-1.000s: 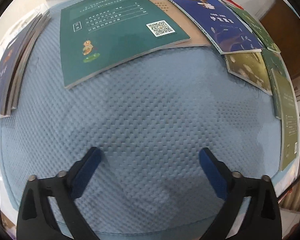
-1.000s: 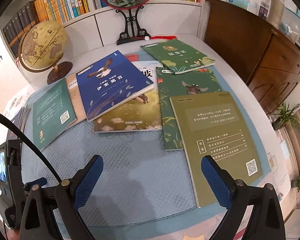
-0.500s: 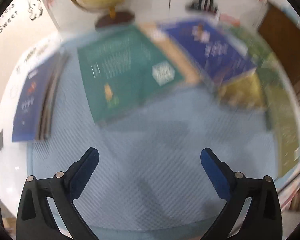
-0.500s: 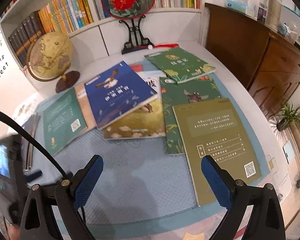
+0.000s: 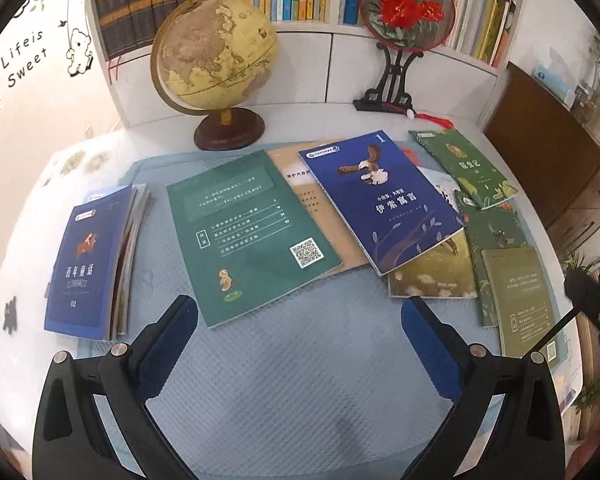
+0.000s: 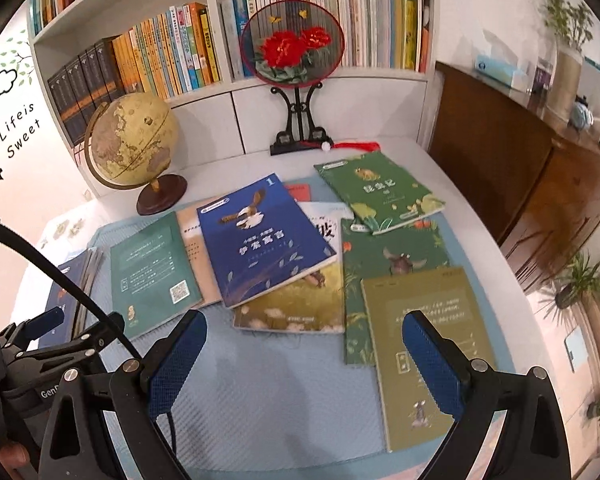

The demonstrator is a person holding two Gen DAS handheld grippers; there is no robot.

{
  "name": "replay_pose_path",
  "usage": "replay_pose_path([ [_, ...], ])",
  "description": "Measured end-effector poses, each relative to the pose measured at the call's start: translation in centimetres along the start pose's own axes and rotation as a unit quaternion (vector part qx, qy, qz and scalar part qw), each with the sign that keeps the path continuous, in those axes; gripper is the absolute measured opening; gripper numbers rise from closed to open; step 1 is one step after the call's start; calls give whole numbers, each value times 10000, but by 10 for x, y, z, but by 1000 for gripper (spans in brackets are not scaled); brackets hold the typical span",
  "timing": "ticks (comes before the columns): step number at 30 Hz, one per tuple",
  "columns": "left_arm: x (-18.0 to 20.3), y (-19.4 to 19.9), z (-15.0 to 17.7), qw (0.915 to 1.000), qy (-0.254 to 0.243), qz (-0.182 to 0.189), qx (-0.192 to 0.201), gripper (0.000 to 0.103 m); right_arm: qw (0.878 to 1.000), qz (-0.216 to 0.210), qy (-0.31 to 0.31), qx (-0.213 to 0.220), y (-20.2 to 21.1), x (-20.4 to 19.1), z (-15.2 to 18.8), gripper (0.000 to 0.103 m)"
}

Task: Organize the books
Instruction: 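Move both tools over the mat toward the blue eagle-cover book, then close the left gripper on the blue book's spine while the right gripper grips its edge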

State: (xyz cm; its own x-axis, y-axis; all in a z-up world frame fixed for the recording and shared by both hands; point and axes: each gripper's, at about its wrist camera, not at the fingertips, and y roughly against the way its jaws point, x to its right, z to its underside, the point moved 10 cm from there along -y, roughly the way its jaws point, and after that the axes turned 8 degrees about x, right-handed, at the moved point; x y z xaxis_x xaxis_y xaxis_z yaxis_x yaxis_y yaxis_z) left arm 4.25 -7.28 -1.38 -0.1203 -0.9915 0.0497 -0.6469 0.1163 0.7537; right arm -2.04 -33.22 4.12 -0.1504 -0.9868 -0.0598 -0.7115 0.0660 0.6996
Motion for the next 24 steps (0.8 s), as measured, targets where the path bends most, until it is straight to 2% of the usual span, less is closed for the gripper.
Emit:
replay_pose_path([
  [7, 2, -10, -4, 9999, -31, 3, -112, 102, 9999, -12, 13, -122, -14, 13, -6, 98],
  [12, 20, -46, -15, 9982, 217, 396, -389, 101, 9994, -54, 229, -256, -31, 24, -14, 98],
  [15, 36, -72, -22, 9960, 369, 615, -532, 100, 9977, -183, 476, -436, -63, 29, -15, 98],
  [18, 47, -97, -26, 9949, 399, 646, -665, 100, 9963, -335, 566, -550, -93, 33, -19, 97],
  [22, 54, -127, -32, 9946, 399, 583, -761, 95, 9938, -605, 680, -634, -133, 32, -29, 86],
  [24, 54, -140, -32, 9941, 457, 514, -836, 93, 9918, -732, 736, -744, -154, 29, -32, 77],
])
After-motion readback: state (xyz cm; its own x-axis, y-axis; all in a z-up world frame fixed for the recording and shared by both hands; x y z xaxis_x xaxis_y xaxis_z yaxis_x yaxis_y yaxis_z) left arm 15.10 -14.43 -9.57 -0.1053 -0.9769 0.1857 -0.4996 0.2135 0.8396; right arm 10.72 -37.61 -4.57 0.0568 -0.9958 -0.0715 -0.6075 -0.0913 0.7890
